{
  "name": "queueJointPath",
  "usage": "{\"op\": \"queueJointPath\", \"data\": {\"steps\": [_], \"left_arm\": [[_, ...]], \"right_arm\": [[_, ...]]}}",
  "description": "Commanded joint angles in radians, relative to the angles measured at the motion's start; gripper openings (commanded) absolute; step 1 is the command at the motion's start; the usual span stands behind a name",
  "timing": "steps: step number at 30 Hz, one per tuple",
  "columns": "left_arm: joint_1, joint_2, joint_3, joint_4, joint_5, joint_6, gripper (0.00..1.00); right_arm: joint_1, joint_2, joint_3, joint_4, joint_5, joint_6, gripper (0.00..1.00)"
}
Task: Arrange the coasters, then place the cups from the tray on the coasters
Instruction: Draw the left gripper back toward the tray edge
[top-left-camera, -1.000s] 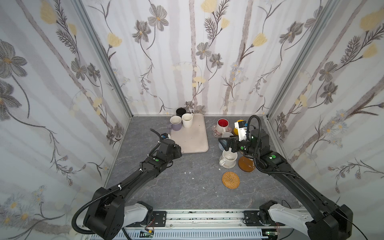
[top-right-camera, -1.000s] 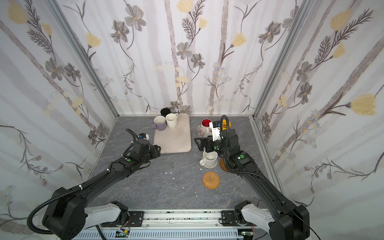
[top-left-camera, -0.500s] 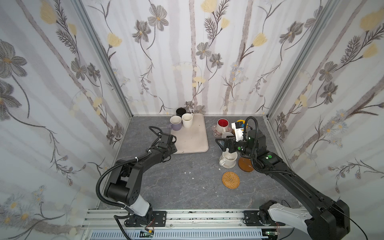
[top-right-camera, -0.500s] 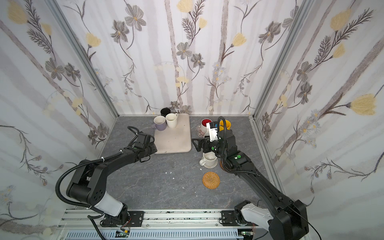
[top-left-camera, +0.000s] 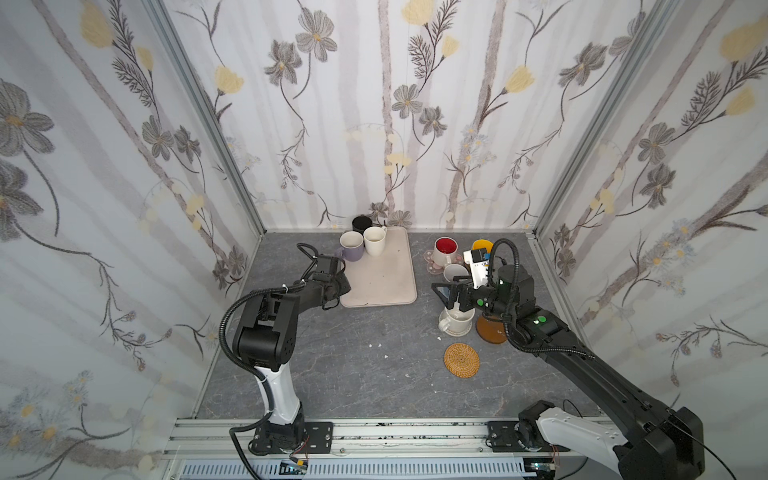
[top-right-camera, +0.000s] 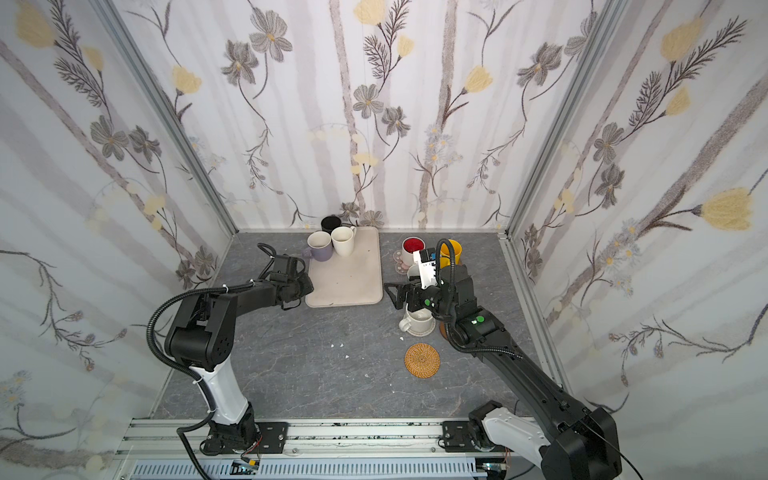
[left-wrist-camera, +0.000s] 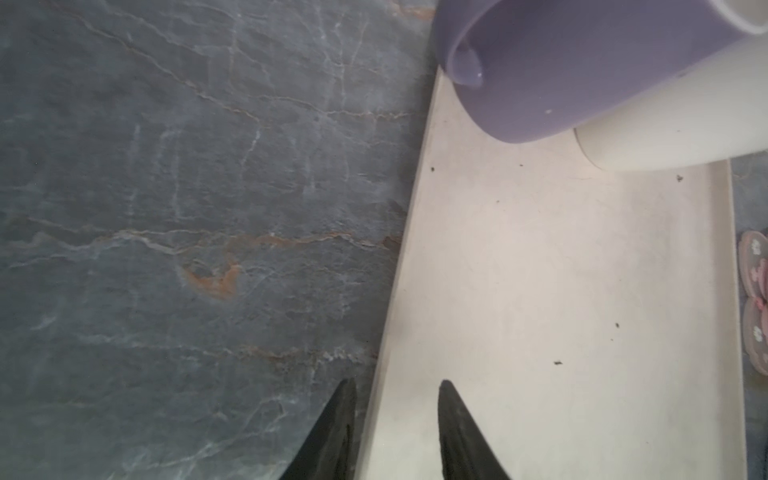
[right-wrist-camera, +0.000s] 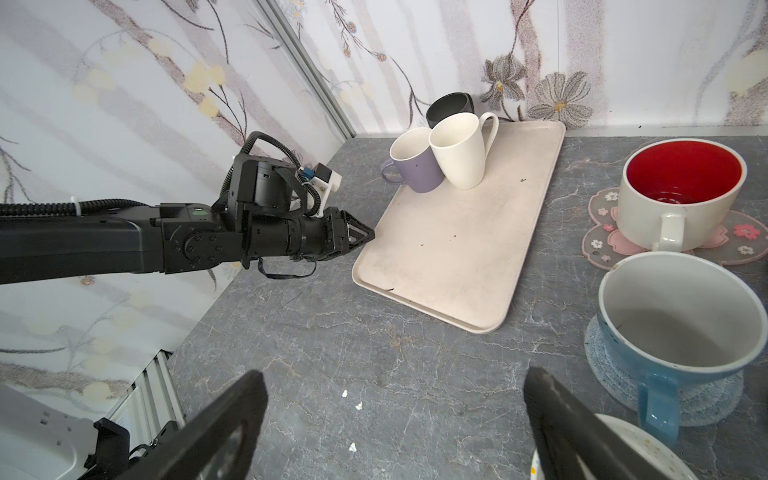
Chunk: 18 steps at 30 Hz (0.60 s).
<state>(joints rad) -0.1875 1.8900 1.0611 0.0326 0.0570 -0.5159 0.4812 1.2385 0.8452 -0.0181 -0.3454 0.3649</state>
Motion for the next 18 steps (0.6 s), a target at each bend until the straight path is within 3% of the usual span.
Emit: {"op": "queueJointPath", "data": {"steps": [1, 8, 15, 18], "left_arm": [[0.012, 0.029, 0.018, 0.029, 0.024, 0.004, 0.32], [0.025, 0.064, 0.036, 0.041, 0.06, 0.004, 0.22], [0.023, 0.061, 0.016, 0.046, 0.076, 0.009, 0.01], [0.023, 0.048, -0.005, 0.046, 0.065, -0.009, 0.0]], "right_arm": [[-0.001, -0.002, -0.001, 0.058, -0.013, -0.011, 0.97], [-0.002, 0.01, 0.003, 0.063, -0.017, -0.011, 0.97], [-0.004, 0.006, 0.003, 0.055, -0.014, -0.011, 0.97], [-0.003, 0.003, 0.005, 0.051, -0.01, -0.011, 0.97]]}}
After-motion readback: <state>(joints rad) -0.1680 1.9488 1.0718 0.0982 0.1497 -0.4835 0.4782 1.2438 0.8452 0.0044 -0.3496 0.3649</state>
